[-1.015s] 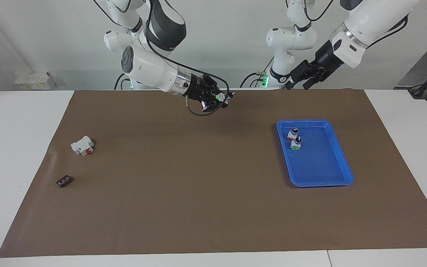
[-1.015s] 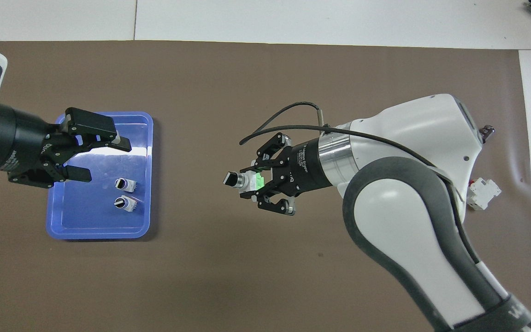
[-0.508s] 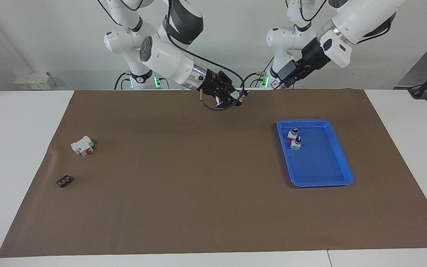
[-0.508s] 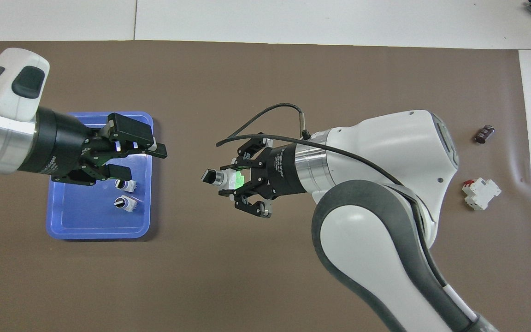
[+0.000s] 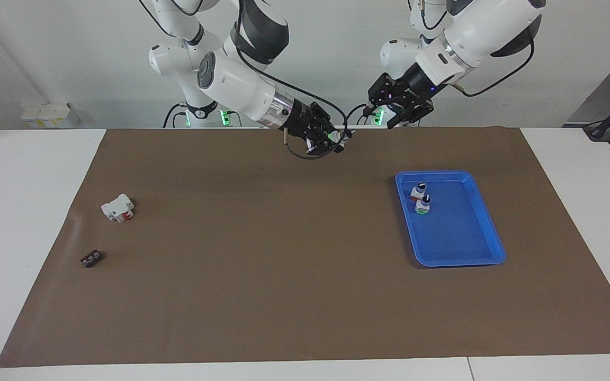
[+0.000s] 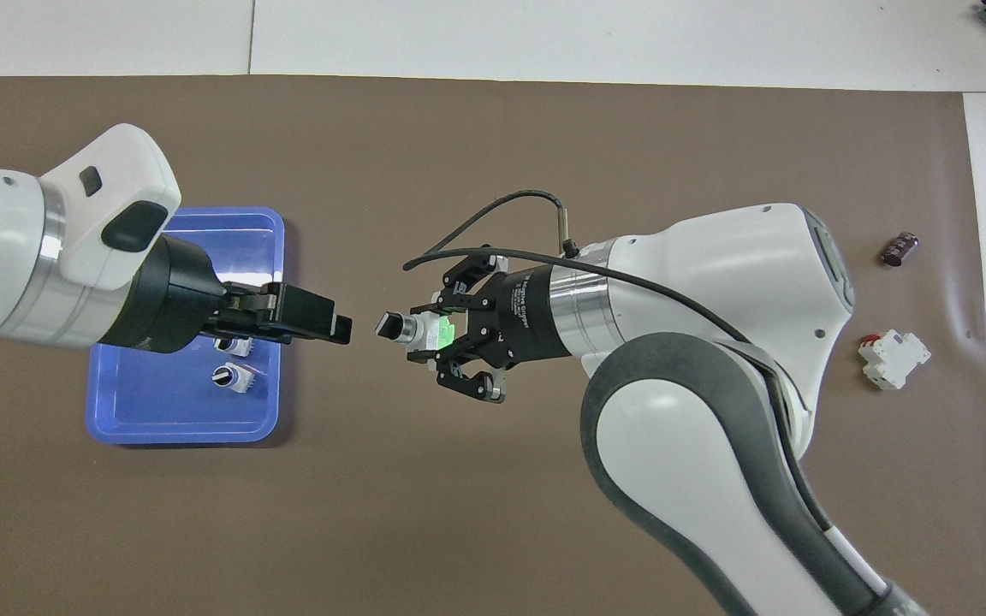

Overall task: Turn and place switch with both arms
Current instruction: 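Lift the switch with the right gripper while the left gripper approaches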

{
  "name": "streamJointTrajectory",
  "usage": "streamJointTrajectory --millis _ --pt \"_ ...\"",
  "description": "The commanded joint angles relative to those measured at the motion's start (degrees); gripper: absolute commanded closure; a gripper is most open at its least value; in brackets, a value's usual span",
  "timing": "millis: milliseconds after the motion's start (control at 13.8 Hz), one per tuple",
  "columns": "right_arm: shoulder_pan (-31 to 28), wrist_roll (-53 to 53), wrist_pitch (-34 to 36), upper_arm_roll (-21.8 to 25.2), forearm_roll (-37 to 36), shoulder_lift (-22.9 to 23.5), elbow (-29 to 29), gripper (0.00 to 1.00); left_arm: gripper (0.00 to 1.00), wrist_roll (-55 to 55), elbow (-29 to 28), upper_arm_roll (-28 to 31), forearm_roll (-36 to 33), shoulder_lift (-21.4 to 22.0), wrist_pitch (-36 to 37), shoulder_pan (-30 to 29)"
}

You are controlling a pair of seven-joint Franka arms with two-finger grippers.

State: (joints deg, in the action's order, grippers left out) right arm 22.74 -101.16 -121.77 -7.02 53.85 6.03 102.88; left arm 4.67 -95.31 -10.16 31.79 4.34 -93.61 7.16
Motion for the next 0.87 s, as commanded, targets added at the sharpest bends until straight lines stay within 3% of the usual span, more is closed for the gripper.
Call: streamJointTrajectory --millis 0,145,580,798 --pt "-0.3 -0.3 -0.6 -0.5 1.2 -0.5 0.2 1.00 0.51 -8.8 -2.6 -0.2 1.0 1.7 -3.1 0.0" --pt "-0.3 -0.4 -1.3 -0.5 1.2 -0.5 0.2 1.00 0.56 -11.1 -4.5 -0.7 2.0 2.0 -6.7 0.1" --pt "-0.2 -0.4 -1.4 -0.5 1.2 -0.5 0.3 1.00 0.55 -17.3 -5.0 -0.7 8.8 0.0 -10.4 0.0" --pt "-0.2 -0.4 -1.5 -0.5 1.2 -0.5 0.3 1.00 0.55 -18.2 -5.0 -0.8 8.8 -1.1 -11.0 0.3"
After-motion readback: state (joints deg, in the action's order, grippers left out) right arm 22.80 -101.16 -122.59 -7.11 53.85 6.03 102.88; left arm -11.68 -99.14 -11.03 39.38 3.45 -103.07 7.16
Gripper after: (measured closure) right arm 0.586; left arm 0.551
